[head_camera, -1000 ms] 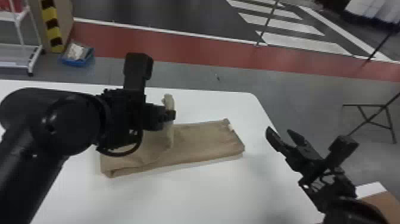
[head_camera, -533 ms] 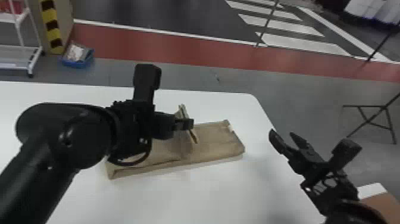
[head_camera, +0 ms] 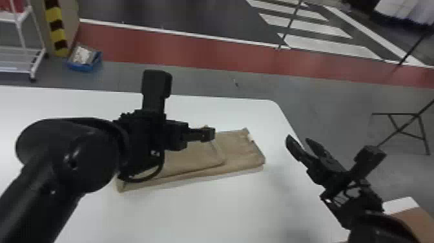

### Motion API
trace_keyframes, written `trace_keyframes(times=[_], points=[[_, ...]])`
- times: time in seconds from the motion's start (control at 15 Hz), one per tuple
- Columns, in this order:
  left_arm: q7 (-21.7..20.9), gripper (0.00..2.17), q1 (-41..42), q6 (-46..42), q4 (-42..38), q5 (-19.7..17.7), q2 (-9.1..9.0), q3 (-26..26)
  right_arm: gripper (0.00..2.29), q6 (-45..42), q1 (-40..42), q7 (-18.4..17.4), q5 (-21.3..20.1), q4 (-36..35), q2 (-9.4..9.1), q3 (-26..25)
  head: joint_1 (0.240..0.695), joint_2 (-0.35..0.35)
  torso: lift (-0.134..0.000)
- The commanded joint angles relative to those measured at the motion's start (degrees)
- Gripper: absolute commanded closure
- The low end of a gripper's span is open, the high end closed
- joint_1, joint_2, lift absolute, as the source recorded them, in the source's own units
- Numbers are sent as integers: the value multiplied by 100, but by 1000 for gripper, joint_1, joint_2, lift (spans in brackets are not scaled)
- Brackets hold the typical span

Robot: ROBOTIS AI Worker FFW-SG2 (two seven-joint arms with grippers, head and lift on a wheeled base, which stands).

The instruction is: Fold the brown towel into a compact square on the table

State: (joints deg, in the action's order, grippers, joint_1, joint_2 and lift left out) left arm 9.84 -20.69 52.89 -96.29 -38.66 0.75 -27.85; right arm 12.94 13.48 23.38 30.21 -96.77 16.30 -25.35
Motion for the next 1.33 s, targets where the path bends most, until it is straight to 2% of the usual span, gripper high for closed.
trace_keyframes(times=[0.0,0.07,0.13,0.2,0.33,0.4,0.47,0.53,0.73,0.93,1.27], points=[[18,29,188,-599,-171,623,497,52,289,724,-144,-79,-85,-448,-4,232,692,-350,-124],[18,29,284,-969,-197,816,778,140,289,1233,-293,-123,-209,-615,-4,390,693,-350,-124],[36,29,408,-1338,-197,1036,1015,245,289,2007,-548,-9,-332,-650,40,540,693,-350,-124],[53,33,557,-1865,-197,1335,1191,342,289,2569,-794,114,-534,-668,84,803,695,-350,-124],[106,29,909,-2674,-197,1475,1464,720,289,2868,-1137,185,-1061,-677,75,1375,695,-331,-124],[88,29,1093,-3096,-197,1493,1587,887,289,3044,-1330,185,-1254,-650,49,1621,695,-233,-124],[88,29,1295,-3517,-197,1554,1692,1010,309,3167,-1524,167,-1457,-501,23,1849,695,-198,-124],[80,29,1436,-3834,-197,1616,1727,1098,377,3202,-1673,167,-1615,-352,-30,2025,695,-161,-124],[-79,36,1823,-4273,-259,1704,1806,1291,383,3343,-2051,53,-2037,26,-179,2509,695,-70,-124],[-254,46,2025,-4519,-320,1704,1806,1370,444,3378,-2227,-44,-2212,369,-320,2632,695,-43,-124],[-351,76,2086,-4484,-400,1686,1798,1388,444,3237,-2350,-79,-2300,677,-364,2719,695,-32,-124]])
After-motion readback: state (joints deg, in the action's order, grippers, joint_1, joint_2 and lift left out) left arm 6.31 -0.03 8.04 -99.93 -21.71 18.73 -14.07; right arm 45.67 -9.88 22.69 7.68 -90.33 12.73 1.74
